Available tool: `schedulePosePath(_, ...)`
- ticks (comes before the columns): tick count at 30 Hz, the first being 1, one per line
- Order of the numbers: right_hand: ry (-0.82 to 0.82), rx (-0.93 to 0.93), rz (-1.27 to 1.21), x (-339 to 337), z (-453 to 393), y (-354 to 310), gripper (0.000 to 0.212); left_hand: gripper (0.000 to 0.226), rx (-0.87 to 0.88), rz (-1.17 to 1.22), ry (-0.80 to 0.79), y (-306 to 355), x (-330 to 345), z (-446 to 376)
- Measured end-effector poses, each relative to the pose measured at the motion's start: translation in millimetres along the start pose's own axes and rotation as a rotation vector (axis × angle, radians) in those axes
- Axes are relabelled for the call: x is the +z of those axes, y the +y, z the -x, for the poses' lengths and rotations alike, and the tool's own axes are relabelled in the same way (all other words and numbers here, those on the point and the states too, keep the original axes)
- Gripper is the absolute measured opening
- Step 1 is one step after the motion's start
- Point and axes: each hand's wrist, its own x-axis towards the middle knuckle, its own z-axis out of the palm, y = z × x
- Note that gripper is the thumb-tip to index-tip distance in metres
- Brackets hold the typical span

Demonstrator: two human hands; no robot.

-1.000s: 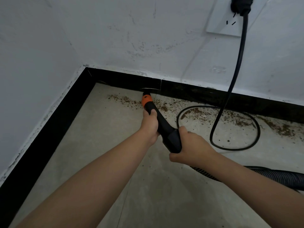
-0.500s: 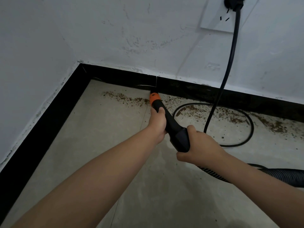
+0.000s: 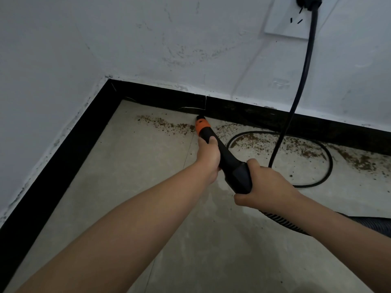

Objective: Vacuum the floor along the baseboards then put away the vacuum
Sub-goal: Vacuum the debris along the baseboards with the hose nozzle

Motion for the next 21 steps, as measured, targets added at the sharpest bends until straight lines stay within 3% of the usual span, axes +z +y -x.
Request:
schedulePosePath(8, -0.039, -0.065, -0.105, 12, -21, -32, 0.048, 0.05, 0.025, 0.004, 0.1, 17, -37, -12)
schedulePosePath(21, -0.035, -0.086, -0.117, 12, -40, -51, 0.049, 0.051, 0.052, 0.016, 0.092, 35, -55, -24)
